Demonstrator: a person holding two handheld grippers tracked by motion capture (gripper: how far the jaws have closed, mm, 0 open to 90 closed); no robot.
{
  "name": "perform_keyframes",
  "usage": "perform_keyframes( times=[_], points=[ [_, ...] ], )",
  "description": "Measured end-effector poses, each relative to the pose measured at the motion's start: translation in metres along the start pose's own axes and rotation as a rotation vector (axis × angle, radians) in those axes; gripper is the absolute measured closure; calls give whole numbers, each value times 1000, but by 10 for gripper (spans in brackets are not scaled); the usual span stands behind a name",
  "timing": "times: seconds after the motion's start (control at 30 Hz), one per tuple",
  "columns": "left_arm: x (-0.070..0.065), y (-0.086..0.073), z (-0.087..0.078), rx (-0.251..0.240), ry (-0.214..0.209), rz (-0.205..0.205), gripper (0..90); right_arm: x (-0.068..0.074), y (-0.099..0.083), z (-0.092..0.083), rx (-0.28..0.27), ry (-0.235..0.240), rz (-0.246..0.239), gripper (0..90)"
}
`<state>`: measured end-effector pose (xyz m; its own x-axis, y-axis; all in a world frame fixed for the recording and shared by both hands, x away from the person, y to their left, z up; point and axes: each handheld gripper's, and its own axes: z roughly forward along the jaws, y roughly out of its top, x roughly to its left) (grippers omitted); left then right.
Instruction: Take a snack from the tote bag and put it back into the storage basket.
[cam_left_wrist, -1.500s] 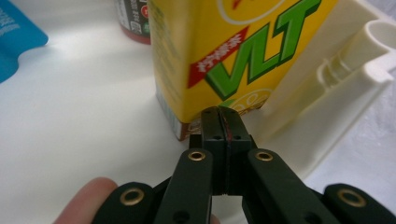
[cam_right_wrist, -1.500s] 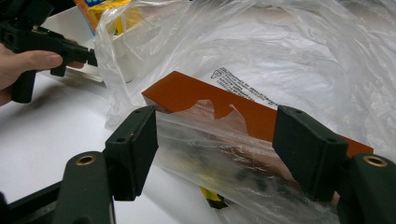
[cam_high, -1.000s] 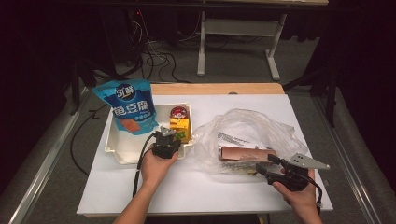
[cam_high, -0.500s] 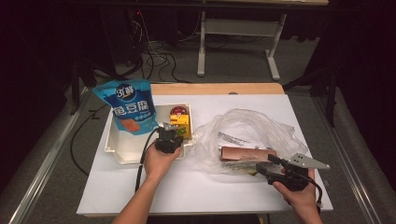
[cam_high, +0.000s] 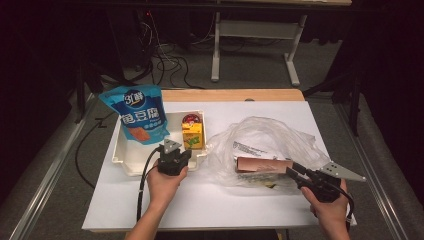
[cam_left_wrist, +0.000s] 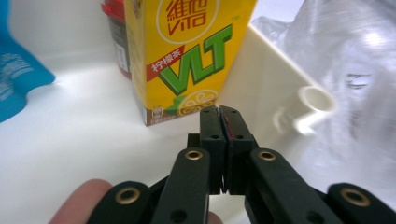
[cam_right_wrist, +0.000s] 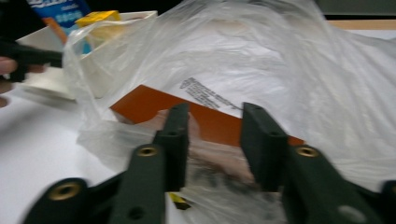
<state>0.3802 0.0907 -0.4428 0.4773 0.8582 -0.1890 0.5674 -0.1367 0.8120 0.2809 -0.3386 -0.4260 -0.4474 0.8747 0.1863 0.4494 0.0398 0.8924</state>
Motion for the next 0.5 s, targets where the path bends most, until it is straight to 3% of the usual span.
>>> perform_keyframes(
  times=[0.13, 0.3, 0.5],
  points=[
    [-12, -6, -20, -29, -18, 15, 900, -9, 2, -5, -10, -55, 30, 900],
    [-30, -11, -33, -57, -55, 27, 900, -17, -1, -3, 31, -121, 41, 900],
    [-61, -13, -29, -61, -127, 58, 900, -19, -6, 1, 88, -184, 47, 900]
  ],
)
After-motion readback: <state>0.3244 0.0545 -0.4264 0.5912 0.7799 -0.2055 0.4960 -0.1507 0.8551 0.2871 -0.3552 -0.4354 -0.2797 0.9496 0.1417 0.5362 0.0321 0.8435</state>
